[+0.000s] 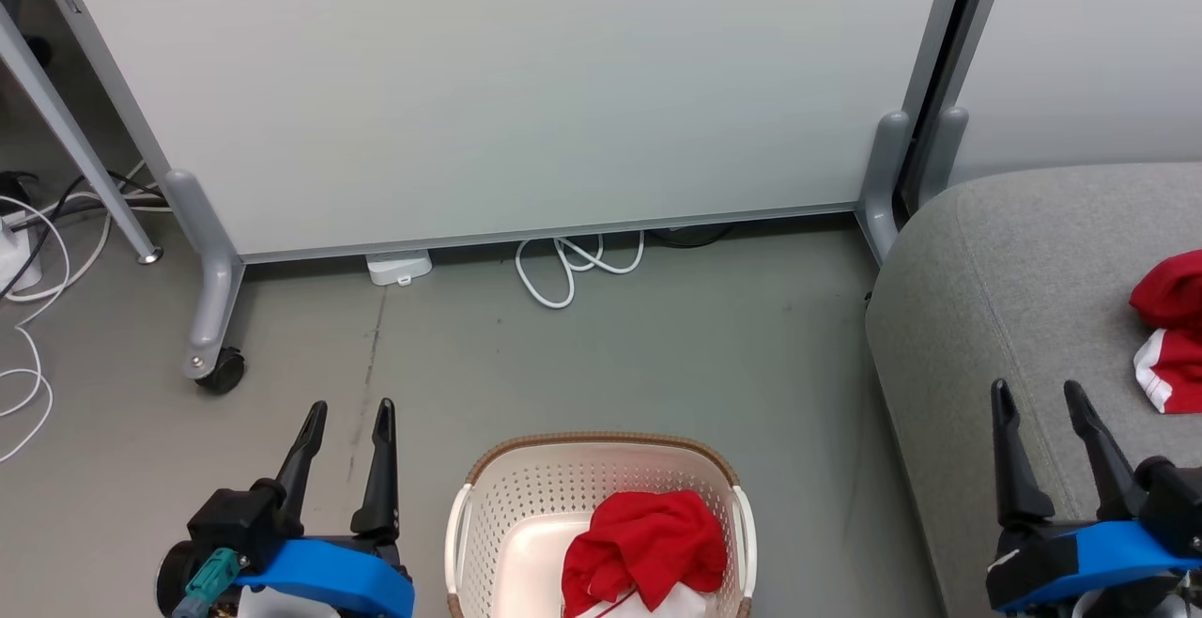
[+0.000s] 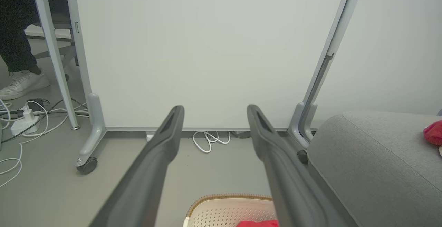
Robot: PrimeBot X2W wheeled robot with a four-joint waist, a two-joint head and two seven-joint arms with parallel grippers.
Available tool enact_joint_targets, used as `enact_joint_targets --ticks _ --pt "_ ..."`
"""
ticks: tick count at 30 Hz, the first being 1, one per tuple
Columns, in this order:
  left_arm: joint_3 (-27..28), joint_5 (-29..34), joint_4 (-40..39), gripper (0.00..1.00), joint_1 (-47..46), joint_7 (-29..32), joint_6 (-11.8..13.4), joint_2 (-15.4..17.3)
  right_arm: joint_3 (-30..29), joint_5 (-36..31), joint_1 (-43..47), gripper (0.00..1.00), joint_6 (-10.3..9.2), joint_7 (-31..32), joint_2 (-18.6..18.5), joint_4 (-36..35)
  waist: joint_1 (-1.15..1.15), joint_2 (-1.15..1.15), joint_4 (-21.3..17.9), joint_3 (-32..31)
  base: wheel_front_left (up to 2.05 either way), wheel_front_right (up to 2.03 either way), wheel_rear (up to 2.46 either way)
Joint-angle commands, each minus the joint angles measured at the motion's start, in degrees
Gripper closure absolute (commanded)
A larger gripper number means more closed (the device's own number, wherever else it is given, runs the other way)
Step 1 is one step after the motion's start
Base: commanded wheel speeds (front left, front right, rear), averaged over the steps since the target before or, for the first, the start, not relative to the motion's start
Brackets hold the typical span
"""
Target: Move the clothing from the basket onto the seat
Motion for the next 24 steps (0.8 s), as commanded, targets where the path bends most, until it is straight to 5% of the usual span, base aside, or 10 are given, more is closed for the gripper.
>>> enact_joint_targets --ticks 1,24 --pt "0.21 0.11 0.33 0.00 0.66 -0.26 -0.11 0.12 0.23 0.09 1.13 0.00 0.01 0.09 0.18 0.14 0.01 0.00 0.15 -0.38 0.00 0.00 0.00" --pt "1.04 -1.90 3.52 0.00 0.28 -0.26 -0.11 1.28 3.51 2.06 0.87 0.00 0.01 -1.75 0.20 6.19 0.01 0.00 1.33 -1.26 0.00 0.00 0.00"
